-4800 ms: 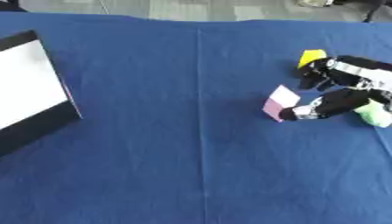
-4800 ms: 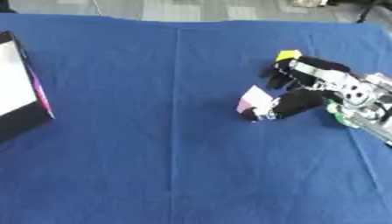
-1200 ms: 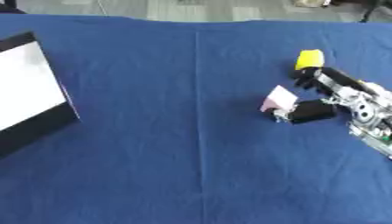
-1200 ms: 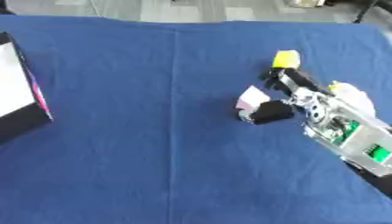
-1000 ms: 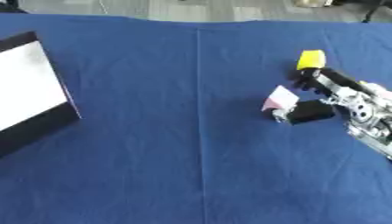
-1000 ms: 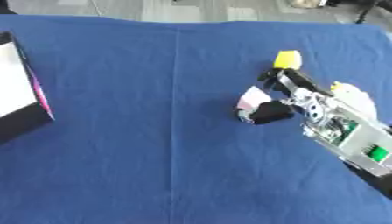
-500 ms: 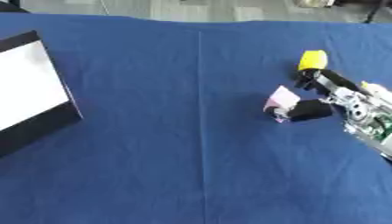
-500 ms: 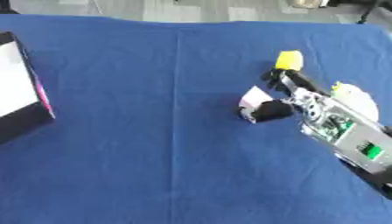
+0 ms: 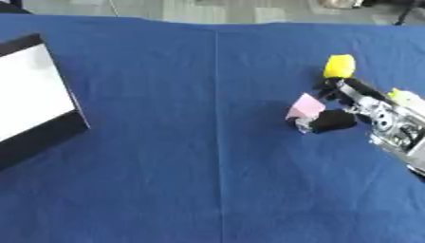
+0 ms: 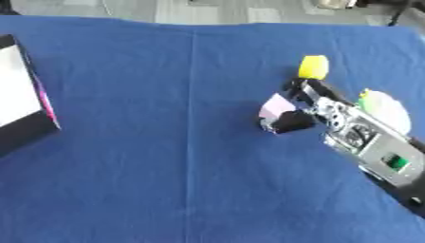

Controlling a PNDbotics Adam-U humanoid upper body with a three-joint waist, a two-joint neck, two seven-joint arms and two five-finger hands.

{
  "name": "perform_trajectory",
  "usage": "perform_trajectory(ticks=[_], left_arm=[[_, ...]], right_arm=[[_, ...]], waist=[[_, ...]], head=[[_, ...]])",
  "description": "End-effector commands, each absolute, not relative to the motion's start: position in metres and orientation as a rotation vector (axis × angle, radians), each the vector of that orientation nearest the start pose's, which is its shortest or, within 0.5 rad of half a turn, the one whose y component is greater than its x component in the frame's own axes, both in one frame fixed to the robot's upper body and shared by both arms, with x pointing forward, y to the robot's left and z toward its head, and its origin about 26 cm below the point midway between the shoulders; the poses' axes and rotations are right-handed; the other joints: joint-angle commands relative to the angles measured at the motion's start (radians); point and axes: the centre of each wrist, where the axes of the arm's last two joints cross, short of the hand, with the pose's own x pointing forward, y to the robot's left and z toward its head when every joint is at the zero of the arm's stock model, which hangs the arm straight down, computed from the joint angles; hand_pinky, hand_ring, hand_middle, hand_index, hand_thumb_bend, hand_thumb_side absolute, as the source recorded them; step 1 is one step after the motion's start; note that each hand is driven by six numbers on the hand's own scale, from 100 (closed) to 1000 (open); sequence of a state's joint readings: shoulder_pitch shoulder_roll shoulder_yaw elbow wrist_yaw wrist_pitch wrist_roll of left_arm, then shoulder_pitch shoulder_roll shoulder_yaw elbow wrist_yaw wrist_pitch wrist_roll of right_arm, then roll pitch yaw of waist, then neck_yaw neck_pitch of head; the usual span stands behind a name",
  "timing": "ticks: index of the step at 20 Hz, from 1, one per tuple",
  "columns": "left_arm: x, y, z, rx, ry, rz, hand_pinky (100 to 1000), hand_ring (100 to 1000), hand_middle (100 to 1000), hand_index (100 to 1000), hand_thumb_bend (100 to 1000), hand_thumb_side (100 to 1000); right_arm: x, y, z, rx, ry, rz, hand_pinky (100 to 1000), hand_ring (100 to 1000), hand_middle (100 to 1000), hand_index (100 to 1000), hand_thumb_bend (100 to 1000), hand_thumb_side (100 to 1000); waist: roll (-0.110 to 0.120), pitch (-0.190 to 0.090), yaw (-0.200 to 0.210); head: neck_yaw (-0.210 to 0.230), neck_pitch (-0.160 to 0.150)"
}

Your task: Pick up the objects with one hand, pass them to the other hand, and then place them into the box on the other side of the table.

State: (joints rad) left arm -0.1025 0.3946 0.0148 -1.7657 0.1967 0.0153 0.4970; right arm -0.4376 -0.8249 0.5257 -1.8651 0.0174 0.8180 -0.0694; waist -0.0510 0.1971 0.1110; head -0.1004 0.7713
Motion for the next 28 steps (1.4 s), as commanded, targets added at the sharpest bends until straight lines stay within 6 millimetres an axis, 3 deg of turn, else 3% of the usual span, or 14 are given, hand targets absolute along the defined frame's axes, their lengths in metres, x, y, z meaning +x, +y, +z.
perform_trajectory(ticks=[1, 28], left_arm=[[0.296, 0.316, 0.099, 0.448, -1.855, 0.237, 882, 736, 787, 861, 181, 971], [0.297, 0.314, 0.099, 0.432, -1.856, 0.234, 885, 737, 788, 861, 179, 974]], right_arm=[[0.312, -0.247, 0.179, -0.695, -1.231, 0.866, 885, 857, 766, 867, 562, 344], [0.324, -0.255, 0.158, -0.68, -1.156, 0.86, 888, 862, 789, 863, 543, 344]], waist=[[0.0, -0.011, 0.001], [0.006, 0.001, 0.007]], head=[[0.001, -0.001], [0.005, -0.001]])
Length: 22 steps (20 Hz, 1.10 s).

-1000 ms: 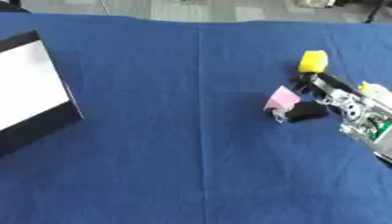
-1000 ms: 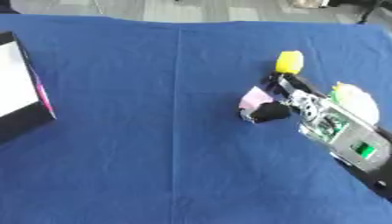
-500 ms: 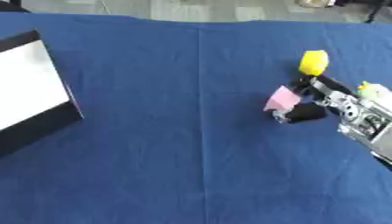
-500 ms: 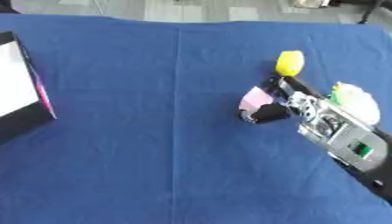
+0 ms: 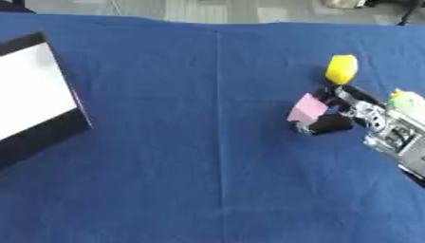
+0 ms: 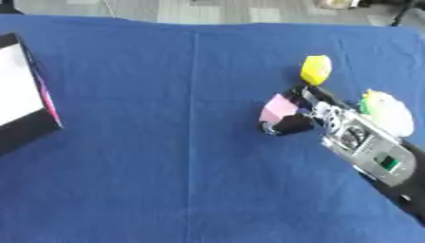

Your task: Pick up the objects with one hand, pass them to the other hand, and then place them into the box on the other side of the table.

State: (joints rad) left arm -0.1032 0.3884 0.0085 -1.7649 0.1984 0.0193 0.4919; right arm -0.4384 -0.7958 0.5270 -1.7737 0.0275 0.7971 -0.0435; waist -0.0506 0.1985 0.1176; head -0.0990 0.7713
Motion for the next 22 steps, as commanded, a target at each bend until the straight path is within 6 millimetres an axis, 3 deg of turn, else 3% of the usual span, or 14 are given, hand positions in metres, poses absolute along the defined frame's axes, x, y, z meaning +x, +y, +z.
perform_trajectory(ticks=[1, 8, 14, 22], left_arm=[[0.2965, 0.3139, 0.0989, 0.432, -1.856, 0.234, 885, 737, 788, 861, 179, 974], [0.2967, 0.3137, 0.0992, 0.431, -1.856, 0.231, 886, 737, 788, 859, 179, 973], [0.2968, 0.3134, 0.0996, 0.429, -1.858, 0.23, 887, 737, 789, 858, 178, 972], [0.2972, 0.3123, 0.0998, 0.423, -1.858, 0.228, 887, 738, 789, 857, 179, 974]], right_arm=[[0.3241, -0.2555, 0.1575, -0.68, -1.154, 0.86, 888, 862, 790, 862, 541, 343], [0.3242, -0.2561, 0.156, -0.679, -1.143, 0.866, 885, 848, 778, 839, 517, 321], [0.3248, -0.2556, 0.1542, -0.675, -1.126, 0.867, 873, 823, 742, 806, 466, 245], [0.3272, -0.2554, 0.15, -0.665, -1.104, 0.861, 865, 814, 731, 789, 468, 246]], waist=[[0.006, 0.001, 0.0], [0.007, 0.001, -0.001], [0.008, 0.002, 0.001], [0.01, 0.003, 0.004]], head=[[0.004, -0.001], [0.005, -0.001], [0.004, -0.001], [0.002, -0.001]])
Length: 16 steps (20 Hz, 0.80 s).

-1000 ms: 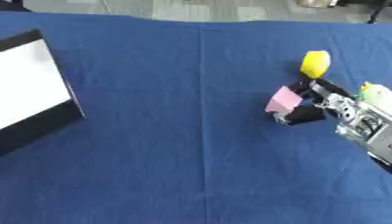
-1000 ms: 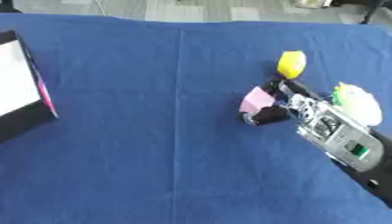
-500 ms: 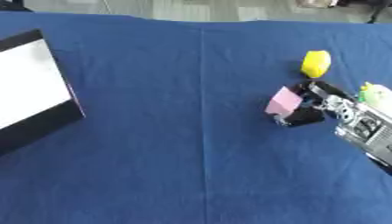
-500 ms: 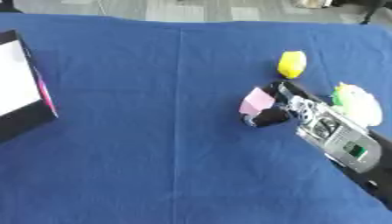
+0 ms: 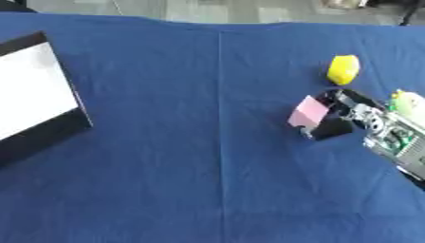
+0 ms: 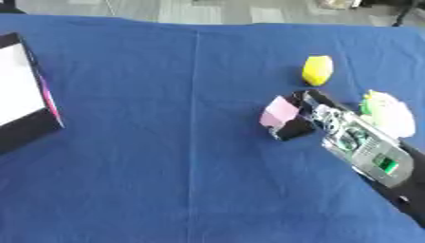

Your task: Pick up the objects with one hand, pass them to the other hand, and then place them into the box on the other side of the table.

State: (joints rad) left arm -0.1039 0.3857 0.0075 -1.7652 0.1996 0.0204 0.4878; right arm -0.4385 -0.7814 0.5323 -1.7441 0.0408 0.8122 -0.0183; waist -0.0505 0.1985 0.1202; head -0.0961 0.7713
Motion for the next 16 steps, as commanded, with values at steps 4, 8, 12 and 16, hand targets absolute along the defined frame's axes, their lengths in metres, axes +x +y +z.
perform_trajectory(ticks=[4, 8, 12, 16], left_arm=[[0.297, 0.312, 0.1, 0.421, -1.858, 0.227, 887, 738, 789, 857, 179, 973], [0.297, 0.312, 0.1, 0.423, -1.859, 0.225, 888, 738, 790, 857, 179, 972], [0.297, 0.313, 0.1, 0.424, -1.859, 0.225, 888, 738, 790, 857, 179, 971], [0.297, 0.313, 0.1, 0.425, -1.858, 0.224, 888, 739, 790, 857, 179, 972]], right_arm=[[0.328, -0.255, 0.151, -0.655, -1.11, 0.849, 862, 799, 683, 734, 460, 219], [0.326, -0.252, 0.158, -0.625, -1.135, 0.838, 856, 771, 599, 664, 460, 188], [0.32, -0.246, 0.166, -0.575, -1.16, 0.831, 845, 730, 525, 595, 437, 109], [0.315, -0.242, 0.173, -0.527, -1.177, 0.819, 834, 701, 489, 560, 412, 100]], waist=[[0.01, 0.003, 0.001], [0.009, 0.002, 0.0], [0.008, 0.0, 0.0], [0.008, -0.001, 0.0]], head=[[0.001, -0.001], [0.002, -0.001], [0.003, -0.001], [0.002, -0.001]])
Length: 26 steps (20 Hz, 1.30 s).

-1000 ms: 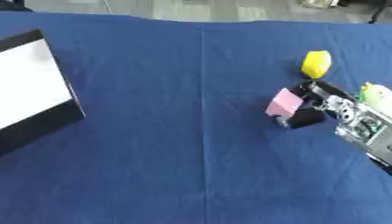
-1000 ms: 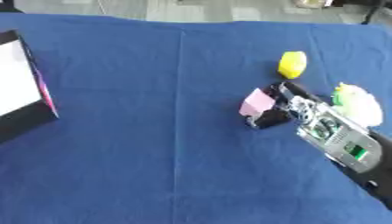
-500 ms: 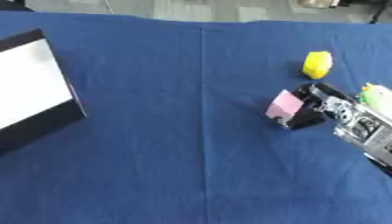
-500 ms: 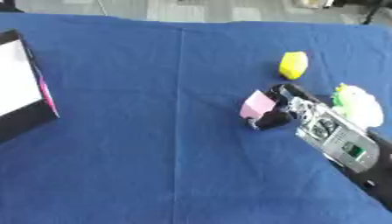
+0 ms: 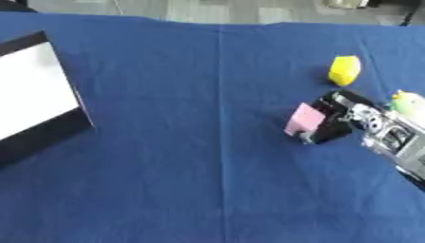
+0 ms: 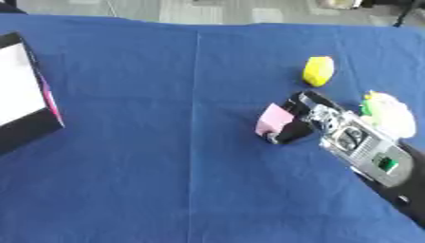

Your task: Pick up the objects with one hand, pass them to the other hand, and then place them into the box on the other side of the table.

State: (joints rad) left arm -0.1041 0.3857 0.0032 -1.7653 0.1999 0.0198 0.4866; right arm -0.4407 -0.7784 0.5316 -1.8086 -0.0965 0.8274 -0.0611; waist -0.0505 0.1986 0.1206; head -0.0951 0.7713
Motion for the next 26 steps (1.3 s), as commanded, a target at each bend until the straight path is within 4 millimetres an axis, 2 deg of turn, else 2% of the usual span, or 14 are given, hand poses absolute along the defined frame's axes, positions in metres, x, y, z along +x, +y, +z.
perform_trajectory(ticks=[1, 10, 14, 19, 26], left_arm=[[0.297, 0.313, 0.1, 0.425, -1.857, 0.224, 888, 739, 790, 857, 178, 972], [0.296, 0.314, 0.1, 0.431, -1.858, 0.22, 888, 739, 790, 857, 177, 967], [0.297, 0.315, 0.104, 0.439, -1.872, 0.211, 888, 739, 791, 857, 174, 957], [0.299, 0.317, 0.127, 0.458, -1.951, 0.158, 885, 740, 791, 857, 156, 916], [0.302, 0.313, 0.174, 0.475, -2.067, -0.012, 877, 743, 792, 859, 104, 860]], right_arm=[[0.314, -0.24, 0.175, -0.518, -1.182, 0.817, 829, 692, 479, 549, 377, 100], [0.295, -0.227, 0.21, -0.481, -1.304, 0.787, 799, 657, 457, 533, 295, 100], [0.295, -0.223, 0.22, -0.461, -1.399, 0.765, 783, 648, 452, 532, 276, 100], [0.297, -0.218, 0.226, -0.434, -1.539, 0.717, 769, 639, 443, 533, 244, 100], [0.297, -0.206, 0.226, -0.333, -1.671, 0.653, 772, 636, 436, 534, 204, 100]], waist=[[0.008, -0.002, -0.001], [0.008, -0.009, -0.006], [0.009, -0.012, -0.008], [0.016, -0.017, 0.0], [0.032, -0.023, 0.026]], head=[[0.0, -0.001], [0.0, -0.001], [-0.001, -0.001], [0.001, -0.001], [0.0, -0.001]])
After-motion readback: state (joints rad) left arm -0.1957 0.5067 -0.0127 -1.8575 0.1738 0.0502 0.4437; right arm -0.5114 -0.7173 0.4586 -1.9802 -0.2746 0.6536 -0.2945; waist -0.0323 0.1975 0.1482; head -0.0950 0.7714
